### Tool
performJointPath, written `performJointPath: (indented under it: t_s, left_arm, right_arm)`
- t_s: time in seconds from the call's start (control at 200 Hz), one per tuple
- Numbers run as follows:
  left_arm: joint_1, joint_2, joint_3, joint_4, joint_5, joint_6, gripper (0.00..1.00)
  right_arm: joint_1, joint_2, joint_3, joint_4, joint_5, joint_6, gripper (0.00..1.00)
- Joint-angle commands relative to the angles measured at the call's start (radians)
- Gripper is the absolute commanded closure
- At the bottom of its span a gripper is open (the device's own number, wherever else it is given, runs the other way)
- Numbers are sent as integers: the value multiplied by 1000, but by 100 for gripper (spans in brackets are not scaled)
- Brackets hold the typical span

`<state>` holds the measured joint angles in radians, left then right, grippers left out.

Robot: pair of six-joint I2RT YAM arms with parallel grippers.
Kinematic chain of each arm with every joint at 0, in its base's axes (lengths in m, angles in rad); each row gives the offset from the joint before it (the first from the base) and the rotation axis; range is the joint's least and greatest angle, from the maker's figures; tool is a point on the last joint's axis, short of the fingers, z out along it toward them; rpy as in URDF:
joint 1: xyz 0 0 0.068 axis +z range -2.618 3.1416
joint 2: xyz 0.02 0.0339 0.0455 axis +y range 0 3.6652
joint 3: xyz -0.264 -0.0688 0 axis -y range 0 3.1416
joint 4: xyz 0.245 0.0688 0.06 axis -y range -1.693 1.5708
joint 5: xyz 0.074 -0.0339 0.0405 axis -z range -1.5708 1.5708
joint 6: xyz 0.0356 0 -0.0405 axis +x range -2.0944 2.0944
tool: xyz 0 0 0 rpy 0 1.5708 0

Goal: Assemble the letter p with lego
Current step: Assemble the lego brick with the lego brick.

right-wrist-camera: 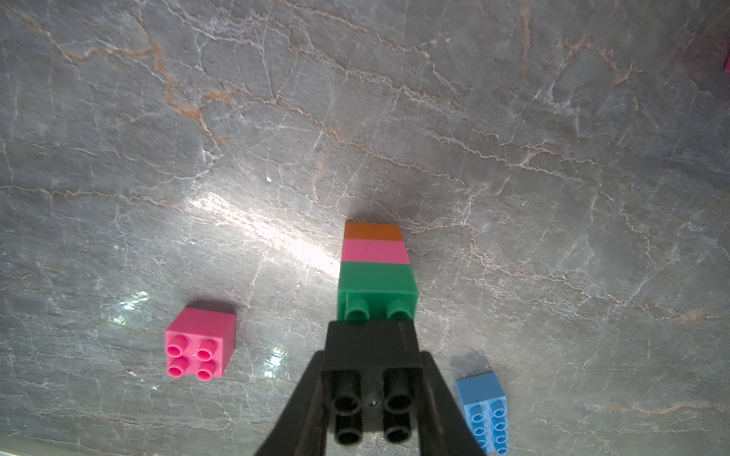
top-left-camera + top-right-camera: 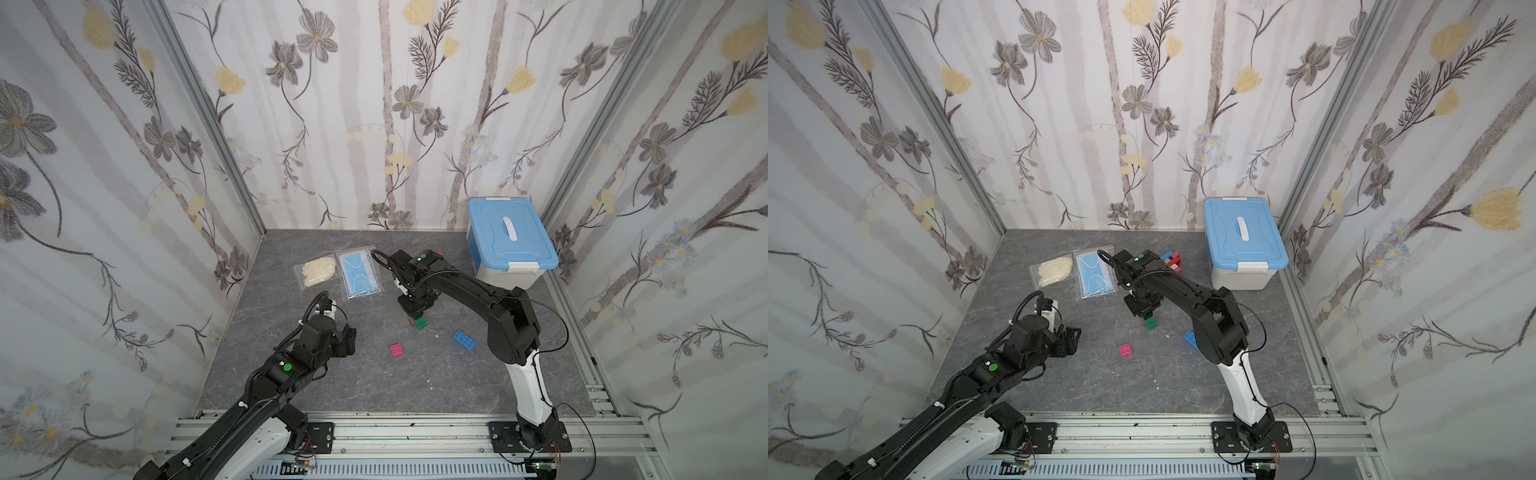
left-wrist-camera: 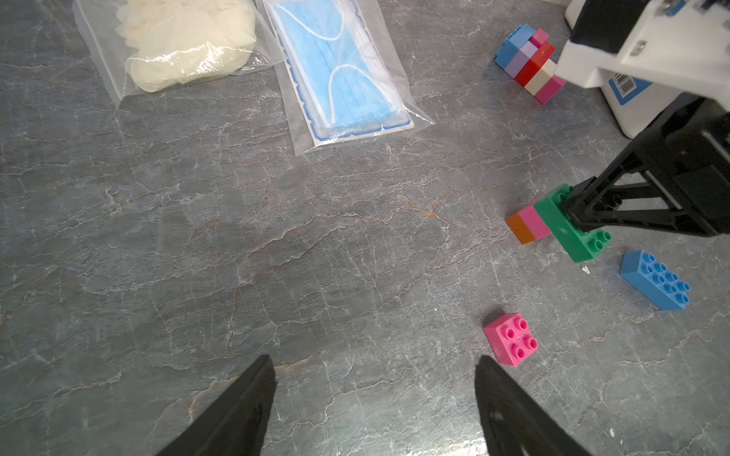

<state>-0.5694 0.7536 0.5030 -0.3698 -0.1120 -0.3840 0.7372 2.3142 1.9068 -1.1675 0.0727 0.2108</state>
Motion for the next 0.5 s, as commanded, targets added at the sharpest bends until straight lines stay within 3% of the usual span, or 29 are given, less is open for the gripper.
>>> performJointPath:
  t_s: [0.0,0.495]
  left_arm:
    - [0,3,1,28,-12,7,18]
    - [1,16,3,34,-8,8,18]
  right_arm:
    - [-1,13,3,27,-16,-5,85]
    - [-22,57,4,31,-42,-26,85]
